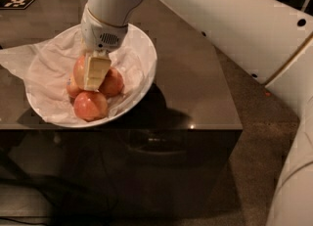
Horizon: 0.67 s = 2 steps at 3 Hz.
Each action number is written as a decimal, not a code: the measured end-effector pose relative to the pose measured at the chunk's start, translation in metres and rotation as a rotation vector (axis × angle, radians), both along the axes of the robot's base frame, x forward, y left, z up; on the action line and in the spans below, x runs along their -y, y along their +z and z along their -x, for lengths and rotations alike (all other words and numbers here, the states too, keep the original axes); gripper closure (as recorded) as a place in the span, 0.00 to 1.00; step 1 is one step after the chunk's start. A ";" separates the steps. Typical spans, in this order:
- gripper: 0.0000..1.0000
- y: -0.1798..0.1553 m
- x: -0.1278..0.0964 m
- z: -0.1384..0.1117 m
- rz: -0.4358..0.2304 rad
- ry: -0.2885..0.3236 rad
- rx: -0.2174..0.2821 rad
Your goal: Pick apple from white bowl
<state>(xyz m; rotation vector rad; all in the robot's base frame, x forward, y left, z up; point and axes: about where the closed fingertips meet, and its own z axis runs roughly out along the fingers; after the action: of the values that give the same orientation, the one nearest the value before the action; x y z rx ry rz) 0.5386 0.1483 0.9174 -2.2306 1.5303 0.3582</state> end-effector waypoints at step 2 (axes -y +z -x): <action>0.98 0.002 0.004 -0.003 -0.013 -0.024 -0.011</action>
Offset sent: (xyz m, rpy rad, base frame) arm 0.0078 -0.0121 0.0049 0.0296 0.0261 -0.0540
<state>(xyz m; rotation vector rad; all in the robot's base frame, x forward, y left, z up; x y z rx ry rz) 0.5416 0.1438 0.9196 -2.2020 1.5539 0.3731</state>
